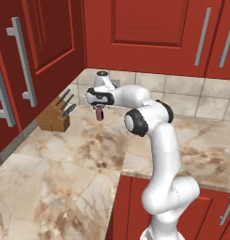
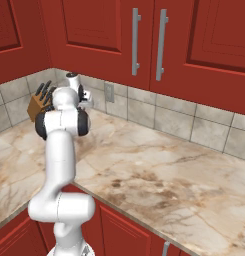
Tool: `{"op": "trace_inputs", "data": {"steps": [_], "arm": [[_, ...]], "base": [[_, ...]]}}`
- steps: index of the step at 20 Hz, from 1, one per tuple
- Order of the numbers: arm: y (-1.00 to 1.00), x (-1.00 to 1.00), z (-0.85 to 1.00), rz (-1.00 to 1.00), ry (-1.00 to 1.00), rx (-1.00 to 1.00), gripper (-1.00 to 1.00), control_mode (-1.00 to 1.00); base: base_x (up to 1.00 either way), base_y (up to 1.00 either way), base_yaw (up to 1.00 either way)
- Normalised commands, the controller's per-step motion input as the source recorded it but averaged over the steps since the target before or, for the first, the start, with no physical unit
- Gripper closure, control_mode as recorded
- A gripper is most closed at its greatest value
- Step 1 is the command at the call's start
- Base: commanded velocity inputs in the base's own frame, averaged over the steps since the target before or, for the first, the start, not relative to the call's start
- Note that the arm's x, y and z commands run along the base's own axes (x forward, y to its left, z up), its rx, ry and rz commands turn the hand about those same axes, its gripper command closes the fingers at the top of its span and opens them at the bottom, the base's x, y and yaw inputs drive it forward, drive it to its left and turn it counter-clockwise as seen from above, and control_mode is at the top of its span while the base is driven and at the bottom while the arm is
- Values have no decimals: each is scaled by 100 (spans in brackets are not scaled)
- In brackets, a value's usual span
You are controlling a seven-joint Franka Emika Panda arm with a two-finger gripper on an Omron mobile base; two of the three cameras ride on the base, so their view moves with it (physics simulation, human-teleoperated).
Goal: Place the drinks on the dining counter in a tight cluster.
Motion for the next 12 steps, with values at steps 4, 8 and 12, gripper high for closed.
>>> {"op": "trace_inputs", "data": {"steps": [4, 8, 12], "arm": [[-3, -61, 1, 0, -5, 0, 100, -100], [-14, -63, 24, 0, -2, 0, 100, -100], [-31, -65, 49, 0, -2, 0, 100, -100]], "base": [[0, 0, 0], [0, 0, 0], [0, 0, 0]]}}
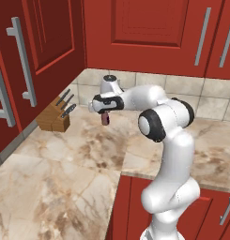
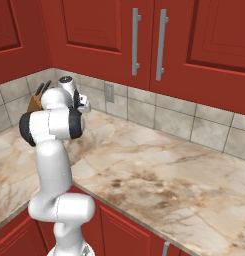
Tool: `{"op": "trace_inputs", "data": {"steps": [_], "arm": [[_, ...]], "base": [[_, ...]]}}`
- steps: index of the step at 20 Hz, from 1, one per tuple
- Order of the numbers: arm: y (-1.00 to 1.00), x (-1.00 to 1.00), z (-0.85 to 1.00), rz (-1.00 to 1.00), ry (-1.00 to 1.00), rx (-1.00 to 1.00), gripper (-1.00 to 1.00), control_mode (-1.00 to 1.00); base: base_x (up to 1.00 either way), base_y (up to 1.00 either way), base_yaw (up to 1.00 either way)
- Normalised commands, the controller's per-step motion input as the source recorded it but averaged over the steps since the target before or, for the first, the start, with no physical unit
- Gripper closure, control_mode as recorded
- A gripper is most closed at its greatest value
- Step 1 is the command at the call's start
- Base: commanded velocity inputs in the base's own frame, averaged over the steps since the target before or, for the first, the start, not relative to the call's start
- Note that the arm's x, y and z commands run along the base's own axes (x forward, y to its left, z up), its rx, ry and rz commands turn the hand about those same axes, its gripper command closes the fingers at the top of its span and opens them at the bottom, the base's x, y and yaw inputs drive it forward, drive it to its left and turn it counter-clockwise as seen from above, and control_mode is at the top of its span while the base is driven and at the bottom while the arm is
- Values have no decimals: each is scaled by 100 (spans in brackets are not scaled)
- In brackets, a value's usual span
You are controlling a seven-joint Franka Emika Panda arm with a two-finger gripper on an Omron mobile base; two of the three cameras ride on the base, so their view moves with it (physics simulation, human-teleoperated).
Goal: Place the drinks on the dining counter in a tight cluster.
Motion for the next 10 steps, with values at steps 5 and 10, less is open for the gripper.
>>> {"op": "trace_inputs", "data": {"steps": [5, 10], "arm": [[-43, -82, 57, 0, -2, 0, 100, -100], [-52, -94, 67, 0, 0, 1, 100, -100]], "base": [[0, 0, 0], [0, 0, 0]]}}
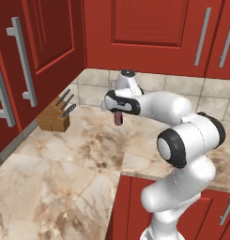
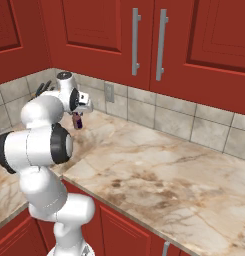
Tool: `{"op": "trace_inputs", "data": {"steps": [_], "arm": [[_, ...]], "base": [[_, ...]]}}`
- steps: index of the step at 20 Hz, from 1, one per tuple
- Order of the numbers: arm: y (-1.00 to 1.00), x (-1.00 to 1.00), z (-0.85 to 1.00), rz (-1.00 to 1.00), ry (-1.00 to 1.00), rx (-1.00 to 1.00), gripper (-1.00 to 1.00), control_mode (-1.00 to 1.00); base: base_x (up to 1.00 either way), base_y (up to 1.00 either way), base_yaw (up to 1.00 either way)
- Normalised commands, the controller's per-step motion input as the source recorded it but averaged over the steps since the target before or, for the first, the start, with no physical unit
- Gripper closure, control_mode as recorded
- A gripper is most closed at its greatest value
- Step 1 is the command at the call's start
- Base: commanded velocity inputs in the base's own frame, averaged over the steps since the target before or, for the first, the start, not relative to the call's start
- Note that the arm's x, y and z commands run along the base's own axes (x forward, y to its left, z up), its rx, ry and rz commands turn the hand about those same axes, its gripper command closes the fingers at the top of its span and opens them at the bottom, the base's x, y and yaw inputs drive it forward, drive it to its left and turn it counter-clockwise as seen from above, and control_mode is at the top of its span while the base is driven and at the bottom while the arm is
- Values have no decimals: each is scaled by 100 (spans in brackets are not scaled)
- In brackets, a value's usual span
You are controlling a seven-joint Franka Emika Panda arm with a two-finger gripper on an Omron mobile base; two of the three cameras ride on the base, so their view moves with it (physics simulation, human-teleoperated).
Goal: Place the drinks on the dining counter in a tight cluster.
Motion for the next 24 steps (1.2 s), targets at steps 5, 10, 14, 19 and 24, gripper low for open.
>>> {"op": "trace_inputs", "data": {"steps": [5, 10, 14, 19, 24], "arm": [[-43, -98, 80, 0, 0, 0, 100, -100], [-24, -98, 68, 1, 0, 1, 100, -100], [-27, -100, 67, 2, 0, 0, 100, -100], [-38, -92, 66, 2, 0, 0, 100, -100], [-34, -65, 63, 4, 0, 0, 100, -100]], "base": [[0, 0, 0], [0, 0, 0], [0, 0, 0], [0, 0, 0], [0, 0, 0]]}}
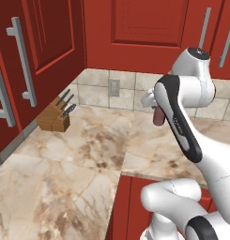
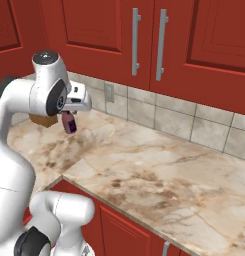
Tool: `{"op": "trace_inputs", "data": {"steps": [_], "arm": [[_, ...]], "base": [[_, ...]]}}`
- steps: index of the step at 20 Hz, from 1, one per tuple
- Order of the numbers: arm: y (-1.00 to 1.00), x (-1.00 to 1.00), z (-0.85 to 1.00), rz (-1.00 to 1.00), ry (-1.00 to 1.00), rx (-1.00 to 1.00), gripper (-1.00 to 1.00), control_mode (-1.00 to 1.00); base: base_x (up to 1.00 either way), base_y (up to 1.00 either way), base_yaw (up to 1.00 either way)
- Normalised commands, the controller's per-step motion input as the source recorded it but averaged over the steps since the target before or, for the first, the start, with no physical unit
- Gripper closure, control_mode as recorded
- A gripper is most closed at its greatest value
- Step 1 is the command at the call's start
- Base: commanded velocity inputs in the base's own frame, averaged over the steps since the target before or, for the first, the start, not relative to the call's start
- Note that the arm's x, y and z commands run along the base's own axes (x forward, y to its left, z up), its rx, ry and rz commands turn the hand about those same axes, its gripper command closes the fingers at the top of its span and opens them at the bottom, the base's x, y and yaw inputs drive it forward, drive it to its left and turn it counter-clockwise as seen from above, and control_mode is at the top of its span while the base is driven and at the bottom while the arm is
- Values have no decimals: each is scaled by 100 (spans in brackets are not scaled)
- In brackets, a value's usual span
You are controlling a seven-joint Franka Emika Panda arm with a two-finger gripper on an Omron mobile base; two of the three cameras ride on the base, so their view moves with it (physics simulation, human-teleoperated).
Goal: Place the drinks on the dining counter in a tight cluster.
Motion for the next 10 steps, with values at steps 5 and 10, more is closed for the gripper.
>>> {"op": "trace_inputs", "data": {"steps": [5, 10], "arm": [[-7, -41, 27, 4, -3, 0, 100, -100], [0, 0, 0, 0, 0, 0, 100, -100]], "base": [[0, 0, 0], [0, 0, 0]]}}
